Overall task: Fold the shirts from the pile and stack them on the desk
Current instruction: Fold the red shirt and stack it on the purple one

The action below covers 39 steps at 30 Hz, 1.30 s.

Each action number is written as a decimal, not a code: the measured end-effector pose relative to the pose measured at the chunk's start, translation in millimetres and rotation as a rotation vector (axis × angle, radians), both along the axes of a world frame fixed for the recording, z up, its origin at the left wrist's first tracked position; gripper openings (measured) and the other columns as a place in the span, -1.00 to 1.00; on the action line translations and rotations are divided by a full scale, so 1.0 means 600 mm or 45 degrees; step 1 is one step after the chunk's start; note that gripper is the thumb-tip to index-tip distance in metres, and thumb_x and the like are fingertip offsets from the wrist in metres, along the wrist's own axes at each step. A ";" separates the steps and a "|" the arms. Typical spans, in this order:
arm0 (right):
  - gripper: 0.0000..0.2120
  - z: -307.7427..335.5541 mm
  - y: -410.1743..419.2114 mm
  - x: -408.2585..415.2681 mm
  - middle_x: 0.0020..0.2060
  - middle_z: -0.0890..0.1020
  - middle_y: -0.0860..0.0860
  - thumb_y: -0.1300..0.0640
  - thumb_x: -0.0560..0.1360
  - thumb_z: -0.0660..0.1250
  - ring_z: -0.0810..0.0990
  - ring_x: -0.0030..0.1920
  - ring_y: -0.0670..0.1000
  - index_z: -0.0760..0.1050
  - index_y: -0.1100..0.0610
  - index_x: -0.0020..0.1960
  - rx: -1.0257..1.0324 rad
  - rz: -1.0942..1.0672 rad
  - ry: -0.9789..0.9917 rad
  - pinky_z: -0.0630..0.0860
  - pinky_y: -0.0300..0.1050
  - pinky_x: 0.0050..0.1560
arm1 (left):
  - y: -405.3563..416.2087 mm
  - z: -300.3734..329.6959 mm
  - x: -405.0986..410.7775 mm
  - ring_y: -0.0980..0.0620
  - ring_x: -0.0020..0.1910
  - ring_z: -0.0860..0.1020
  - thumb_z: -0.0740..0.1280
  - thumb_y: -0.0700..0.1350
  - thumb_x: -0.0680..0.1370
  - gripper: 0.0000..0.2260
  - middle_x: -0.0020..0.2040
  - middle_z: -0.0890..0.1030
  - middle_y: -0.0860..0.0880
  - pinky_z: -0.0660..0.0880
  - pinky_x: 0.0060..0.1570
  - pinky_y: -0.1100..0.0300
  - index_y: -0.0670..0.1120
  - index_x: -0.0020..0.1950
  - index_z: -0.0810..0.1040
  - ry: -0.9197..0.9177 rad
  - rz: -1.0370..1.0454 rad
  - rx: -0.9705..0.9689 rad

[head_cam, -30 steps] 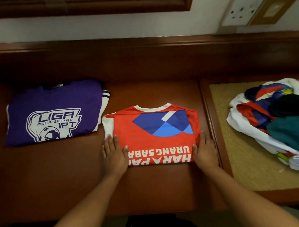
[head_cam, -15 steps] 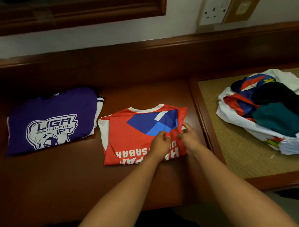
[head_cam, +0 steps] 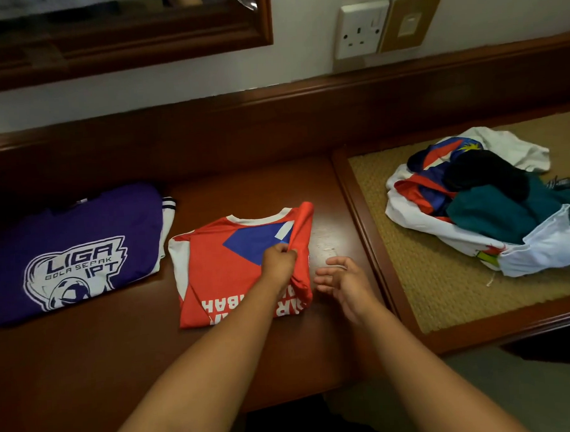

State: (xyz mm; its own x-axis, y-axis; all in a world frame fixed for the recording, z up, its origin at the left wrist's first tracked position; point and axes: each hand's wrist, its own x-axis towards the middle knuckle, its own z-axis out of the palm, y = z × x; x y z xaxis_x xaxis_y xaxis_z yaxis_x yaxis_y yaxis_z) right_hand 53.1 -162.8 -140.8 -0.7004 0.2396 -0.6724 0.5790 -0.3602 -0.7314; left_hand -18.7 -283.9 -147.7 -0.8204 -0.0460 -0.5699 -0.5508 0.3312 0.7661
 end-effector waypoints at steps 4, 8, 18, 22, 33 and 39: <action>-0.79 -0.026 0.020 0.013 -0.18 0.57 0.14 0.37 0.55 0.08 0.57 -0.27 0.06 0.42 0.13 -0.01 0.006 -0.029 -0.091 0.49 -0.15 -0.28 | 0.000 0.043 0.007 -0.03 -0.22 0.50 0.30 -0.26 0.55 -0.85 -0.21 0.57 -0.12 0.43 -0.18 0.11 -0.06 -0.17 0.56 0.097 -0.021 0.130; -0.83 -0.047 0.020 0.021 -0.15 0.56 0.11 0.09 0.62 0.11 0.56 -0.21 0.08 0.39 0.13 0.13 -0.093 0.107 -0.286 0.46 -0.11 -0.21 | -0.008 0.123 0.018 -0.02 -0.20 0.55 0.29 -0.32 0.54 -0.82 -0.20 0.62 -0.11 0.49 -0.09 0.08 -0.09 -0.17 0.58 0.182 0.059 0.413; -0.57 -0.040 0.002 -0.003 -0.17 0.53 0.08 -0.21 0.62 0.02 0.51 -0.17 0.05 0.36 0.09 0.24 -0.248 -0.002 -0.299 0.43 -0.06 -0.17 | -0.216 0.171 0.027 0.12 -0.36 0.64 0.24 -0.28 0.58 -0.89 -0.29 0.68 -0.01 0.59 -0.30 0.28 -0.14 -0.03 0.55 0.126 0.390 0.535; -0.57 -0.052 -0.007 -0.005 -0.08 0.57 0.08 -0.11 0.63 0.06 0.54 -0.12 0.05 0.39 0.18 0.31 -0.051 0.025 -0.271 0.43 -0.07 -0.11 | -0.325 0.064 0.060 0.00 -0.23 0.58 0.25 -0.24 0.59 -0.81 0.09 0.61 -0.25 0.51 -0.21 0.17 -0.20 0.18 0.52 -0.041 0.520 0.207; -0.69 -0.057 -0.066 -0.046 0.07 0.63 0.09 0.05 0.54 0.36 0.62 0.04 0.13 0.44 0.14 0.23 0.053 0.226 -0.321 0.58 0.06 0.01 | -0.369 -0.058 0.093 -0.11 0.00 0.54 0.36 -0.22 0.54 -0.67 0.18 0.56 -0.29 0.45 -0.06 0.11 -0.32 0.26 0.45 -0.194 0.539 -0.259; -0.63 -0.053 -0.069 -0.072 -0.01 0.66 0.14 0.19 0.41 0.47 0.63 -0.02 0.19 0.51 0.19 0.19 0.016 0.219 -0.396 0.59 0.13 0.06 | -0.351 -0.087 0.082 -0.20 0.12 0.58 0.43 -0.29 0.45 -0.61 0.19 0.58 -0.28 0.50 0.16 -0.07 -0.30 0.26 0.51 -0.262 0.477 -0.245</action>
State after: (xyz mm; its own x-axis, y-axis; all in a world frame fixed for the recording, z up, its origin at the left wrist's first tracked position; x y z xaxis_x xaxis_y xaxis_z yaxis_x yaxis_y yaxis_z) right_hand 10.1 -204.4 -172.5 -0.4935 0.1454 -0.8575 0.8261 -0.2300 -0.5145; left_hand 30.3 -494.3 -199.8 -0.5981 -0.4385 -0.6708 -0.7934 0.2062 0.5727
